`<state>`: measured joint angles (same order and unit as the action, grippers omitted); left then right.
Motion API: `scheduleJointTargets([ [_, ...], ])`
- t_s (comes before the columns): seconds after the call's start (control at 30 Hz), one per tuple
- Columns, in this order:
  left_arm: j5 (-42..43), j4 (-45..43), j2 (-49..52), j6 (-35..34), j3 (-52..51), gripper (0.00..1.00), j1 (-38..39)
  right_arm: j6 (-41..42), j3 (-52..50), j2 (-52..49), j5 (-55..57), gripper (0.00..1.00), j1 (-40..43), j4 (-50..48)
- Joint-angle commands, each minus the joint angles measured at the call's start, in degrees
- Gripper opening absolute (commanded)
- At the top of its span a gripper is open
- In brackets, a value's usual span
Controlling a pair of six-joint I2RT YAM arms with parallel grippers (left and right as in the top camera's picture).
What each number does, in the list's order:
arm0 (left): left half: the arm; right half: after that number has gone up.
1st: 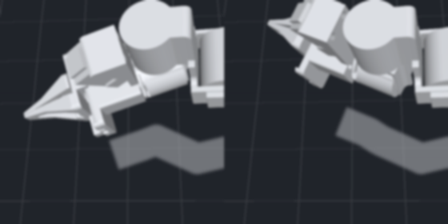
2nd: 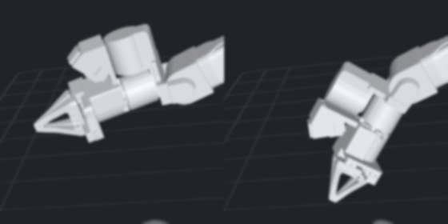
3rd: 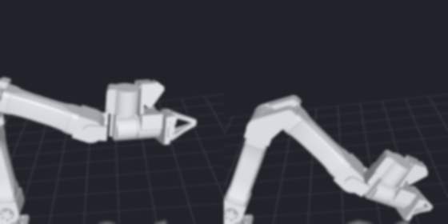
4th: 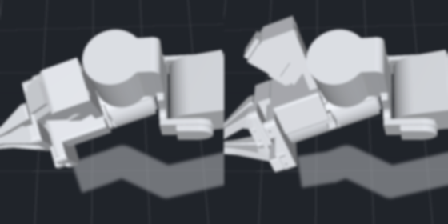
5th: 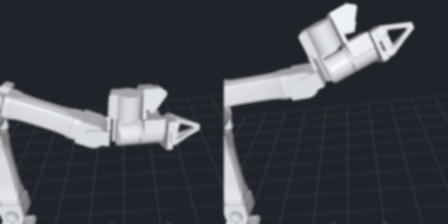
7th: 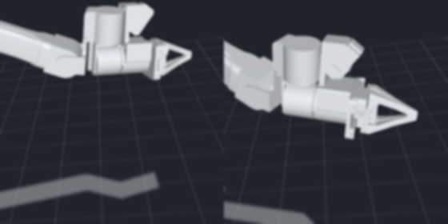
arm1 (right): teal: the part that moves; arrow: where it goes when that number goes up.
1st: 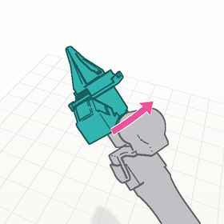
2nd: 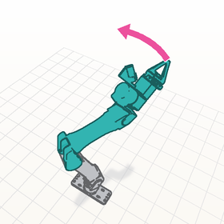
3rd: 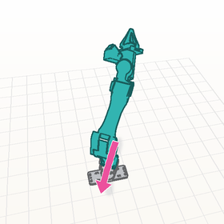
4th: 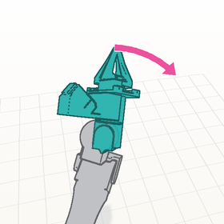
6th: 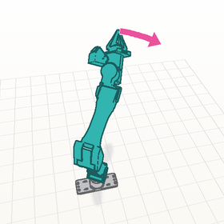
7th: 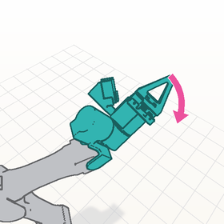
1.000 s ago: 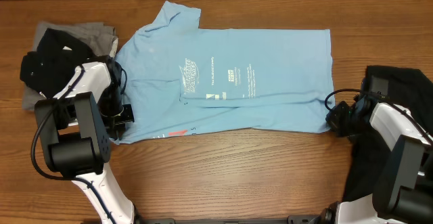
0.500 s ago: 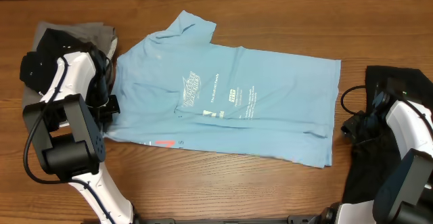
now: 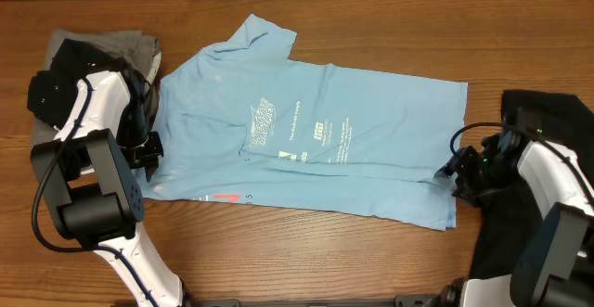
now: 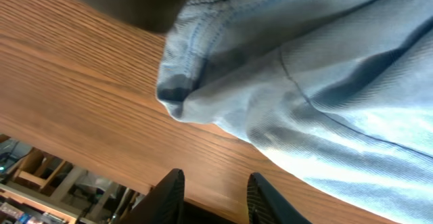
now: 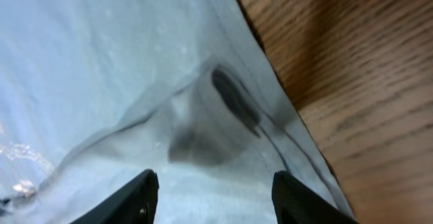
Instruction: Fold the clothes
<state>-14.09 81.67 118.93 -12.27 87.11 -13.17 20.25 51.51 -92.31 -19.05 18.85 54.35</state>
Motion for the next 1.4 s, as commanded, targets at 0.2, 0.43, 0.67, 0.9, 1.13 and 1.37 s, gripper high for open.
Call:
scheduleJointTargets([
  [0.2,9.9,0.7,-1.4,5.5,6.3,0.33,1.8,5.5,-4.8,0.9,-3.8,0.19,0.0,-12.7],
  [0.43,12.3,-0.9,-6.8,6.8,7.6,0.34,5.2,5.6,-2.6,0.9,-5.8,0.04,0.2,-16.6],
  [0.67,13.7,-2.0,-9.5,7.7,7.6,0.34,6.3,11.6,-2.6,0.9,-4.0,0.04,0.2,-26.8],
  [0.9,17.8,-2.2,-9.5,10.6,7.5,0.33,6.9,15.8,-2.6,0.9,1.0,0.41,0.2,-25.0],
  [1.13,29.4,-7.6,-9.4,23.6,7.3,0.42,13.5,7.2,-2.6,0.9,-4.2,0.39,0.2,-21.7],
  [1.37,28.2,-13.6,-9.4,25.6,4.2,0.52,22.1,7.8,-2.6,0.9,-6.3,0.31,0.2,-21.0],
])
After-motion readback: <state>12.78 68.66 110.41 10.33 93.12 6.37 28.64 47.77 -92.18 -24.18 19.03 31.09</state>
